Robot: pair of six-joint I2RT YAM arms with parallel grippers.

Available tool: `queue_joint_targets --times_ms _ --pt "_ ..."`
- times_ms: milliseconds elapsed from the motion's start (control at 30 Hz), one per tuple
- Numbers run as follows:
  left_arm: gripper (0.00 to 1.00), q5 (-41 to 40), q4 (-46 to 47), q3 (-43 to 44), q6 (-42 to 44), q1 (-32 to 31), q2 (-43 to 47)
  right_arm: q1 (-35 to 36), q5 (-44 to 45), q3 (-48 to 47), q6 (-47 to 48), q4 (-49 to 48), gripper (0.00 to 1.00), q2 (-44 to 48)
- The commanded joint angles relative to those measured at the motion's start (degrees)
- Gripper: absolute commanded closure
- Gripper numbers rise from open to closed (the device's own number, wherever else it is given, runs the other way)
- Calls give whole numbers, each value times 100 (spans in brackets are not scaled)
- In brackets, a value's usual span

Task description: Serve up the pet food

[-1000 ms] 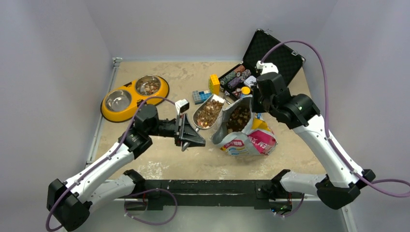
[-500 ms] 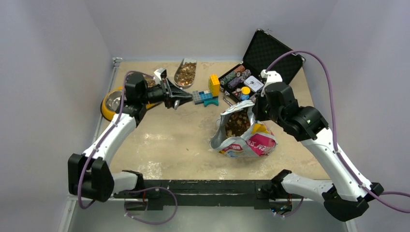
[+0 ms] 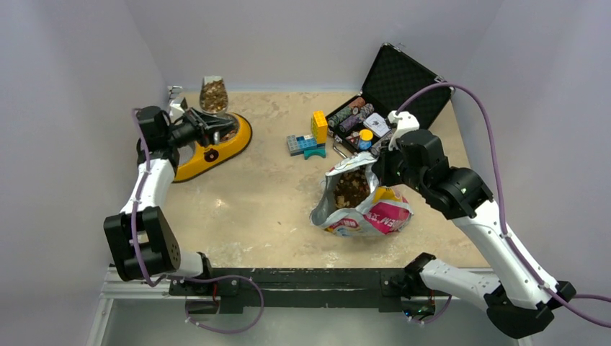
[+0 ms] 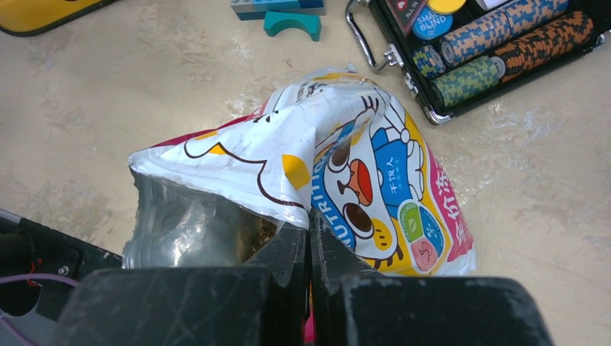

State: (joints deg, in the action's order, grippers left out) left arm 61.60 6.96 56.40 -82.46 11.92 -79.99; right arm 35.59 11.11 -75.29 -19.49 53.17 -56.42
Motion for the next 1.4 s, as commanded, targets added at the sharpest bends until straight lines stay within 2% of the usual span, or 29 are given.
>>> queue_joint_targets --times_ms 0,200,400,633,967,1100,1367 --pt "100 389 298 -167 454 670 24 -32 -187 179 111 30 100 156" --pt "100 511 277 -665 618 1448 -17 -35 -368 301 112 -108 100 267" --pt "100 397 458 -1157 442 1866 -53 -34 -468 387 94 -180 100 345" --pt "100 165 1631 -1698 -513 2029 -301 -30 -508 443 85 -172 100 433" --pt "100 -494 2128 -2049 -1308 2091 -655 -31 -349 417 128 -152 100 429" --pt "100 -676 2113 -2257 -1611 2090 -646 -35 -329 371 138 -131 100 393" --pt "100 -942 1435 -2184 -1745 2099 -644 -33 -244 259 153 -120 100 265"
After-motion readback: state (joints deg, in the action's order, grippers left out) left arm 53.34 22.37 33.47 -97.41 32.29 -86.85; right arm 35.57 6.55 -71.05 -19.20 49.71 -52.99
